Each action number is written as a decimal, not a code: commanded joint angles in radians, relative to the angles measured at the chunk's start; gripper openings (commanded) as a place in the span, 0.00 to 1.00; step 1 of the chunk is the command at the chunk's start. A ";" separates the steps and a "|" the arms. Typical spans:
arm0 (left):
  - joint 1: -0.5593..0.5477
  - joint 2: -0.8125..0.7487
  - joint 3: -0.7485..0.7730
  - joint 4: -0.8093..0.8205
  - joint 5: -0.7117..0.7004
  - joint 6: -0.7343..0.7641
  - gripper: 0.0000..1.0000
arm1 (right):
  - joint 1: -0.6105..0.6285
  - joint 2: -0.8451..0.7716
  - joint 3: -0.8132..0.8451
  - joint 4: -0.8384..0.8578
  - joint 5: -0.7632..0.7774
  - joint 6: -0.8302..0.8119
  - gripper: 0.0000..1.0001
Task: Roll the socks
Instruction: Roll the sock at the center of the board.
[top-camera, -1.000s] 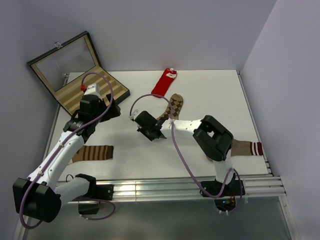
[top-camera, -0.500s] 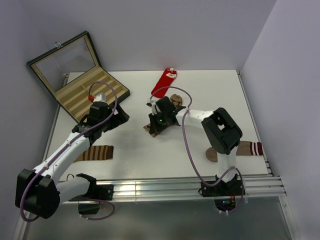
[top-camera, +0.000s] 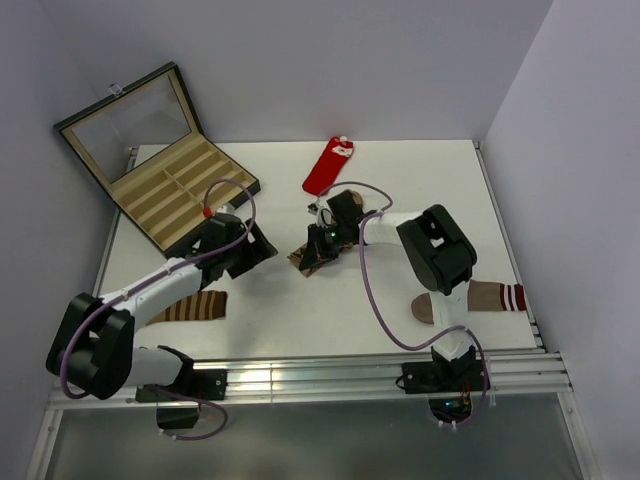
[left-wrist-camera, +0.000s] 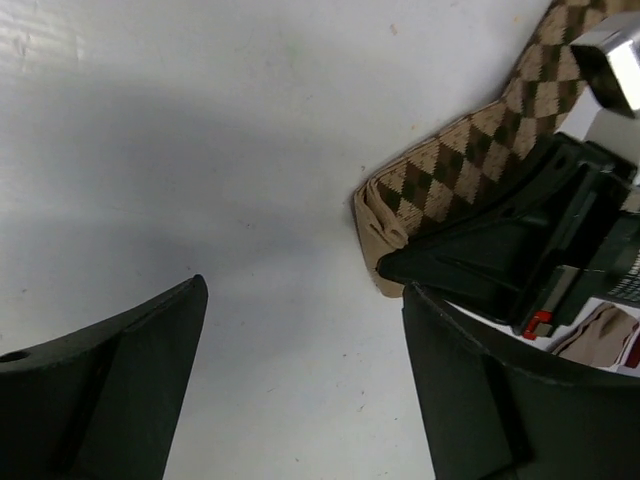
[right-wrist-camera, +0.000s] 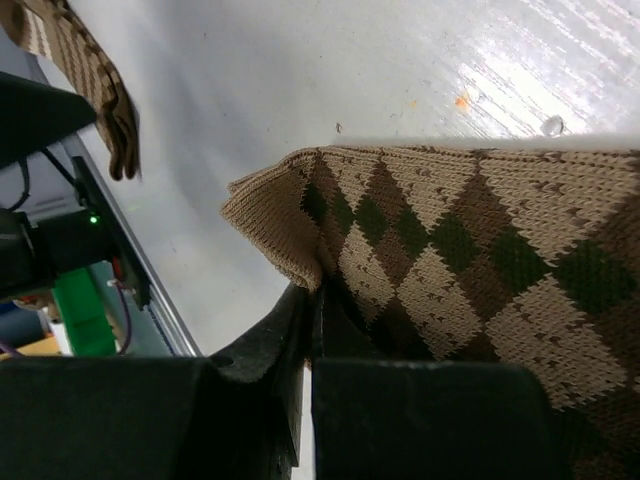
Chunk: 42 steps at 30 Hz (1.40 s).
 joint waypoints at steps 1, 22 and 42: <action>-0.022 0.045 0.004 0.055 0.021 -0.045 0.84 | -0.009 0.041 0.024 -0.021 -0.002 0.040 0.00; -0.118 0.336 0.094 0.101 0.015 -0.080 0.41 | -0.021 0.070 0.024 -0.016 -0.004 0.096 0.00; -0.118 0.415 0.117 0.150 0.000 -0.135 0.38 | -0.021 0.075 0.022 -0.008 0.004 0.089 0.01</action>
